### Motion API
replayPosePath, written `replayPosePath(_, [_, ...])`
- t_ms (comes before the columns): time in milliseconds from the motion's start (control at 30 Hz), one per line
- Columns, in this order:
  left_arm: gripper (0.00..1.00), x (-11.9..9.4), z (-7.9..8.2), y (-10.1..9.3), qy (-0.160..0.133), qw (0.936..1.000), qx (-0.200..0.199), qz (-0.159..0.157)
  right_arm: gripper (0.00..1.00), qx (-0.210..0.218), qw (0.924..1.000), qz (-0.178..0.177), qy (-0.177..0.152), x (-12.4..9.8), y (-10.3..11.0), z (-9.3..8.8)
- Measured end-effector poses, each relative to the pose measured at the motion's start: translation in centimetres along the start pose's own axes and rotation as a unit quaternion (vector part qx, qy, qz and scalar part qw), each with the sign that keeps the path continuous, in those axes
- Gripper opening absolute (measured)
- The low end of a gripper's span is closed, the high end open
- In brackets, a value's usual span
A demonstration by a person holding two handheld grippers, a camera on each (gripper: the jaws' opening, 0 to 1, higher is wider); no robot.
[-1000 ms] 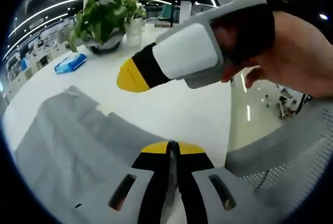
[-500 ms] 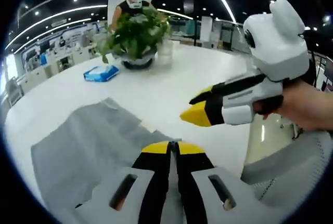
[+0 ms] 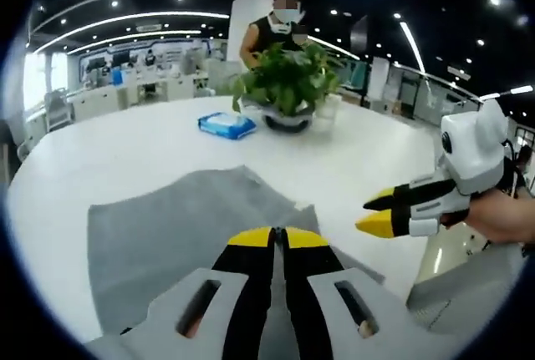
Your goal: Open the folded towel by lifting each exposed corner and separating the folded layers until the towel lies flat within the target outline without major curled edges
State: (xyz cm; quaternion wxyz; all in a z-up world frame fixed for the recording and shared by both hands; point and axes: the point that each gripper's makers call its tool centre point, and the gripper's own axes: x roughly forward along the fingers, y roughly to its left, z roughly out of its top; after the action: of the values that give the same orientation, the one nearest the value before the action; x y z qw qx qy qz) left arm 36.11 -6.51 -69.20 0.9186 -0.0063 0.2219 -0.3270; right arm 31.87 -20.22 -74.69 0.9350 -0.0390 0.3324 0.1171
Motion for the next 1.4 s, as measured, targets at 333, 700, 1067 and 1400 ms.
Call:
replayPosePath(333, [0.03,-2.2,0.6,4.5,-0.026,0.9981,-0.029,0.047,0.21,-0.018,0.9995,0.018,0.020,0.3,1.0,-0.7])
replayPosePath(700, [0.03,-5.0,0.7,8.9,-0.043,0.9944,-0.042,0.087,0.20,-0.051,0.9973,0.037,0.038,0.9,2.3,-1.2])
replayPosePath(1067, [0.03,-7.7,0.3,12.6,-0.052,0.9901,-0.044,0.123,0.20,-0.058,0.9957,0.052,0.049,1.4,2.8,-1.4])
replayPosePath(1400, [0.03,-10.3,-1.0,14.8,-0.050,0.9849,-0.054,0.157,0.16,-0.148,0.9816,0.077,0.093,5.4,2.9,-2.0])
